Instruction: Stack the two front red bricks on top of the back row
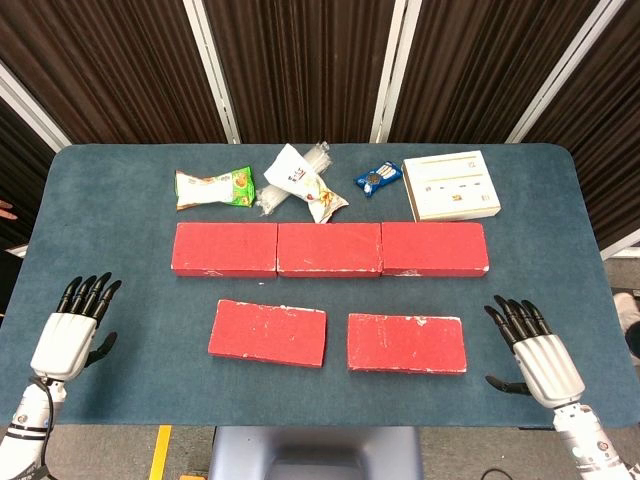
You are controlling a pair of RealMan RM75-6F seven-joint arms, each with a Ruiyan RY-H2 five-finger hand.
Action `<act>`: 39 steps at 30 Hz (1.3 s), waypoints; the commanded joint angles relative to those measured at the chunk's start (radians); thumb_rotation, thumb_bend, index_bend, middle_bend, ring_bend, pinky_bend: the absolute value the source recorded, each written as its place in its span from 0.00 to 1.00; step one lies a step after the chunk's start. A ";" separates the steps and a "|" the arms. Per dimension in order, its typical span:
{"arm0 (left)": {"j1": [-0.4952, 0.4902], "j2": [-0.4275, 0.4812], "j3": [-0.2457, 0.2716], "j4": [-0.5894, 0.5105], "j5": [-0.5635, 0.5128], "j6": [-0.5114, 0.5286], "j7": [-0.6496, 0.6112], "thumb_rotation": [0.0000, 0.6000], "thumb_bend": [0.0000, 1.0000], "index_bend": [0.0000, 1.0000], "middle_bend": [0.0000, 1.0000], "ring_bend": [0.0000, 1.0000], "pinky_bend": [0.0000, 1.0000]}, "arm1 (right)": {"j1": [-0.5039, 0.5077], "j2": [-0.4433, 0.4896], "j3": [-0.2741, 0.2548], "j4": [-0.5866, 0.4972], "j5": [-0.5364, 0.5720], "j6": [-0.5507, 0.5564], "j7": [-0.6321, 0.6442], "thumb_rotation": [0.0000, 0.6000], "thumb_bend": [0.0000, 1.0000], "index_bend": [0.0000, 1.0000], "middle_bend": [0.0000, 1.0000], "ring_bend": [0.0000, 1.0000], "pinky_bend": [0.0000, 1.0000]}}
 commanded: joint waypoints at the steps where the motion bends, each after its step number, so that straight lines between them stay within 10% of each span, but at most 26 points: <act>1: -0.014 0.010 0.019 -0.003 0.028 -0.021 -0.081 1.00 0.34 0.00 0.00 0.00 0.03 | -0.001 0.001 0.000 -0.001 0.000 0.001 0.001 1.00 0.12 0.00 0.00 0.00 0.00; 10: -0.138 0.019 0.102 -0.056 0.194 -0.138 -0.364 1.00 0.31 0.00 0.00 0.00 0.03 | -0.004 0.013 -0.008 -0.009 -0.016 0.008 0.021 1.00 0.12 0.00 0.00 0.00 0.00; 21: -0.297 -0.016 0.091 -0.205 0.210 -0.345 -0.312 1.00 0.28 0.00 0.00 0.00 0.01 | -0.004 0.040 -0.039 -0.008 -0.078 0.024 0.081 1.00 0.12 0.00 0.00 0.00 0.00; 39: -0.418 -0.151 0.034 -0.131 0.091 -0.499 -0.263 1.00 0.27 0.00 0.00 0.00 0.00 | 0.002 0.062 -0.050 -0.004 -0.096 0.025 0.144 1.00 0.12 0.00 0.00 0.00 0.00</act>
